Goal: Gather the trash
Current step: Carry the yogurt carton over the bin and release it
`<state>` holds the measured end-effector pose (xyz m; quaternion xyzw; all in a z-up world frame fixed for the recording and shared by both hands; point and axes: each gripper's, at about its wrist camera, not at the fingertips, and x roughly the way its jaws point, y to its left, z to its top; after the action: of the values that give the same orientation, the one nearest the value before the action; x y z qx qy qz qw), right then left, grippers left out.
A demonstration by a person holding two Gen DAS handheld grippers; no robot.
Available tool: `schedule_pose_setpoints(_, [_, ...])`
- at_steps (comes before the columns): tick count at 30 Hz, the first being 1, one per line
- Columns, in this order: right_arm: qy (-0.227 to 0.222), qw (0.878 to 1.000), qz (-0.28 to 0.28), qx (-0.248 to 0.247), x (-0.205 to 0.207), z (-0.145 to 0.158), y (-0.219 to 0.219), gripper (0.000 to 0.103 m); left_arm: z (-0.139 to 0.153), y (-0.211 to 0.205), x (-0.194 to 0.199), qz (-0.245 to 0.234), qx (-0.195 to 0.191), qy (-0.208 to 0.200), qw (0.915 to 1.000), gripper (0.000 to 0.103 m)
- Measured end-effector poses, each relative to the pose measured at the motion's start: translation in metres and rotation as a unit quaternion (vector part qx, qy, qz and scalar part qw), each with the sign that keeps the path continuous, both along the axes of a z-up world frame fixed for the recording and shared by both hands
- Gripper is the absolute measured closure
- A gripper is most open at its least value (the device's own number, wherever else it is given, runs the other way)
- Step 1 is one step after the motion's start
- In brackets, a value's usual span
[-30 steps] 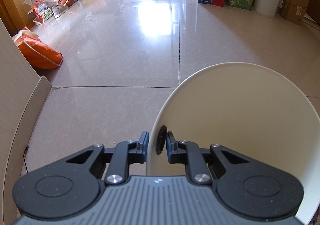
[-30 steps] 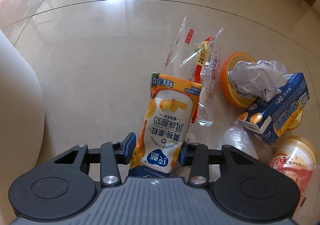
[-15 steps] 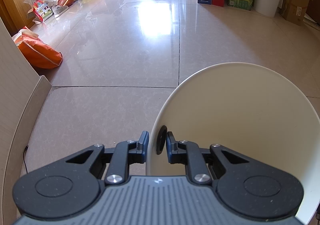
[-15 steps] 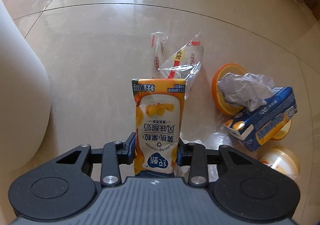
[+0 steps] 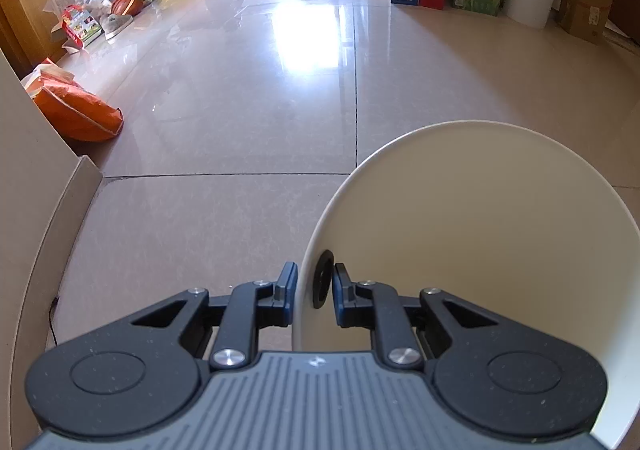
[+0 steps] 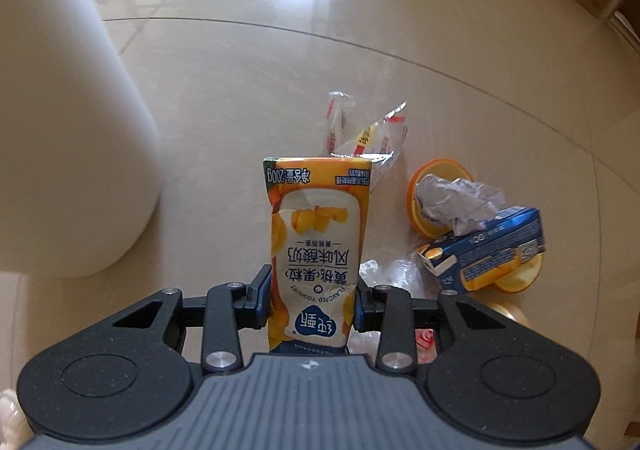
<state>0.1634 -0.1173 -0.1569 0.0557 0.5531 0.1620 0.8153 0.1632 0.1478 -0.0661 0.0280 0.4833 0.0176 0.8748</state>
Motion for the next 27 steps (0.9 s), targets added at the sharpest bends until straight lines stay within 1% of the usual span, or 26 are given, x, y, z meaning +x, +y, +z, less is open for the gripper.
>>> schedule_pose_setpoints(1, [0.001, 1.0, 0.006, 0.0, 0.003, -0.001, -0.002, 0.062, 0.0, 0.0, 0.0, 0.0, -0.001, 0.0, 1.0, 0.088])
schedule_pose_setpoints(5, [-0.005, 0.999, 0.04, -0.007, -0.006, 0.025, -0.009, 0.062, 0.001, 0.001, 0.001, 0.0, -0.006, 0.003, 1.0, 0.088])
schedule_pose_setpoints(9, [-0.023, 0.997, 0.073, -0.004, -0.014, 0.065, -0.012, 0.062, 0.001, 0.002, 0.001, -0.006, -0.006, 0.005, 1.0, 0.088])
schedule_pose_setpoints(14, [-0.058, 0.993, 0.102, 0.014, -0.015, 0.113, -0.01, 0.062, 0.002, 0.004, 0.003, -0.007, -0.013, 0.009, 0.9999, 0.088])
schedule_pose_setpoints(21, [-0.108, 0.983, 0.141, 0.042, -0.007, 0.176, 0.011, 0.061, 0.001, 0.006, 0.005, -0.004, -0.02, 0.012, 0.9997, 0.088])
schedule_pose_setpoints(25, [-0.127, 0.977, 0.16, 0.067, 0.001, 0.2, 0.03, 0.061, 0.001, 0.007, 0.005, -0.007, -0.02, 0.012, 0.9997, 0.087])
schedule_pose_setpoints(27, [-0.133, 0.973, 0.174, 0.078, 0.003, 0.207, 0.043, 0.061, 0.001, 0.008, 0.005, -0.011, -0.021, 0.017, 0.9996, 0.087])
